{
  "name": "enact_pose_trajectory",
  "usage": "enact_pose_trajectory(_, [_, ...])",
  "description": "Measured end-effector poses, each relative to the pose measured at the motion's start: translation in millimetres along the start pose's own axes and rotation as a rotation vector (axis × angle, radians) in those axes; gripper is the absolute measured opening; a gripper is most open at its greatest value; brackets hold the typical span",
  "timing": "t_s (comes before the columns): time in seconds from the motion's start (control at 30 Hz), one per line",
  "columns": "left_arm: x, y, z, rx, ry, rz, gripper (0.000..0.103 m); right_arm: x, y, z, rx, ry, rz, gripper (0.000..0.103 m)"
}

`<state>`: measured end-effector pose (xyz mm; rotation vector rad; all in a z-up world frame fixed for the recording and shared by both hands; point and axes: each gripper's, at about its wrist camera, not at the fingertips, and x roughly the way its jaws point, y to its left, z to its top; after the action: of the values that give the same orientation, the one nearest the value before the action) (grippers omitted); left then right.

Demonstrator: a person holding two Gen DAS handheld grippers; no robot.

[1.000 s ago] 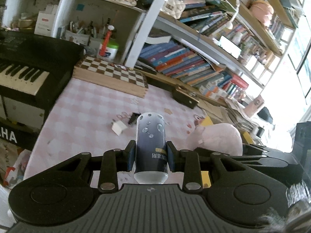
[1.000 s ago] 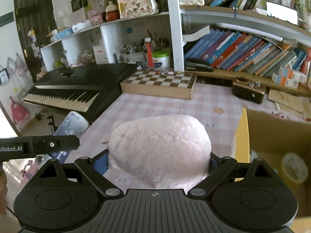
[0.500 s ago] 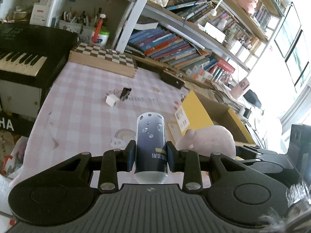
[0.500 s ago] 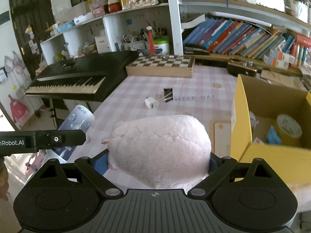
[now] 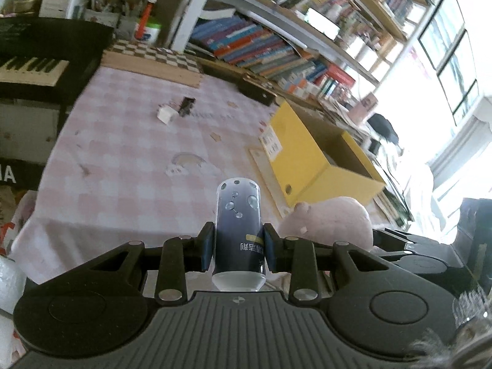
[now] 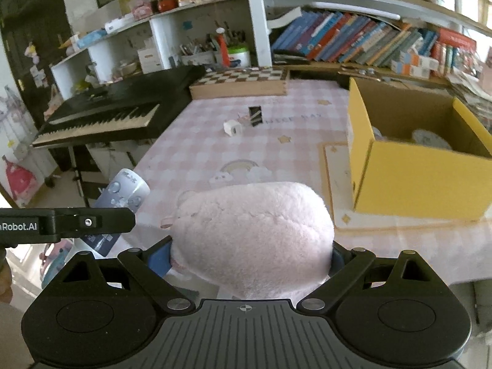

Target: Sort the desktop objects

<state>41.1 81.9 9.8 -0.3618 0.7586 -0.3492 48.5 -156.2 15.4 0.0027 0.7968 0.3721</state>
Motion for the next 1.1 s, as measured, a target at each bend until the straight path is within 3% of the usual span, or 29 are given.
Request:
enact_pose_trajectory(0.37, [8.4,-15.8,-19.7,0.047,0.086,-0.079,0.03,-19.8,-10.0,-29.2,0.08,0.016,-0.076,0.095])
enact_pose_trajectory(1.1, [56.0,-72.6,-18.8,0.182,0.205,-0.243,0.03,-48.2,-57.1,-49.5,0.211,0.018,-0.222,0.095])
